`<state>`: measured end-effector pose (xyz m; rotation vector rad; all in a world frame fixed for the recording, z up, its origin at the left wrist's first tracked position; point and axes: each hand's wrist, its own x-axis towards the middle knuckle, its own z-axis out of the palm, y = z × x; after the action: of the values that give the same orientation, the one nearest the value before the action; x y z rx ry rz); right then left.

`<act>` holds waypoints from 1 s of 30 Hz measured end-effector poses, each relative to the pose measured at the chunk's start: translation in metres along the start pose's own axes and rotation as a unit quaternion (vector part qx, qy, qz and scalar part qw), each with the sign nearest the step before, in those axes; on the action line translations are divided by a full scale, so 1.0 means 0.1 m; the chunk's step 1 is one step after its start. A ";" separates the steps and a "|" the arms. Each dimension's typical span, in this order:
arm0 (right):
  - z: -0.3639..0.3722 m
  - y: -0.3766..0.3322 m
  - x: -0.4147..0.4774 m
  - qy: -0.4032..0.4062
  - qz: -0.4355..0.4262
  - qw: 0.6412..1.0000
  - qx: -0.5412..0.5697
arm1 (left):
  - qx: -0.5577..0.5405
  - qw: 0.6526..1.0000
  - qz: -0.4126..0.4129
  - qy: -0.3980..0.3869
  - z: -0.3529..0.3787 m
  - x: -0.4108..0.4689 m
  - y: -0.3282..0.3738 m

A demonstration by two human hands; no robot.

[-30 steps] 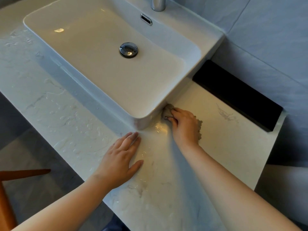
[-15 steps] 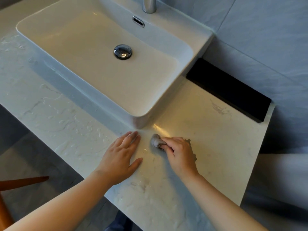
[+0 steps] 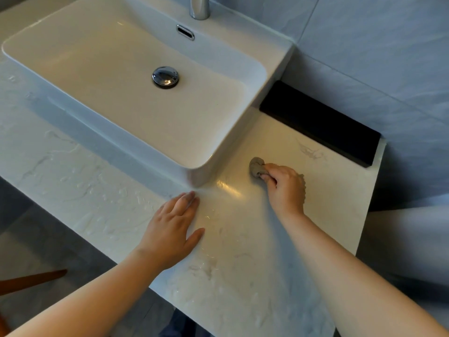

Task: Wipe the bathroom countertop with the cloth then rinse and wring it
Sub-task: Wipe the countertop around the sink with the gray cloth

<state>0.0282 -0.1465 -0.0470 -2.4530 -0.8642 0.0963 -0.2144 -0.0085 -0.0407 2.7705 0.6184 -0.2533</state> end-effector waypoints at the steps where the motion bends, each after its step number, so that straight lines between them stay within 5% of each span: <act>1: 0.03 -0.02 -0.08 0.012 0.002 1.000 0.007 | -0.002 1.000 -0.001 0.000 0.00 0.00 0.01; 13: 0.11 -0.11 -1.15 0.002 -0.037 0.998 0.044 | -0.080 0.996 0.025 0.014 -0.14 -0.02 0.10; 18: -0.26 -0.18 -0.95 0.038 -0.019 0.996 0.073 | -0.084 0.995 0.049 0.003 -0.16 -0.01 0.33; 23: -0.63 0.13 -0.43 0.106 -0.006 0.994 -0.026 | -0.069 0.996 0.048 -0.004 -0.20 0.12 0.50; 30: -0.38 0.57 -0.33 0.026 0.039 0.998 -0.039 | 0.009 0.992 0.112 -0.063 -0.03 0.21 0.68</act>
<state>0.0433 -0.2216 -0.0469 -2.5514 -0.7637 0.0280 -0.1654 -0.0580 -0.0267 2.7833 0.2717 -0.3809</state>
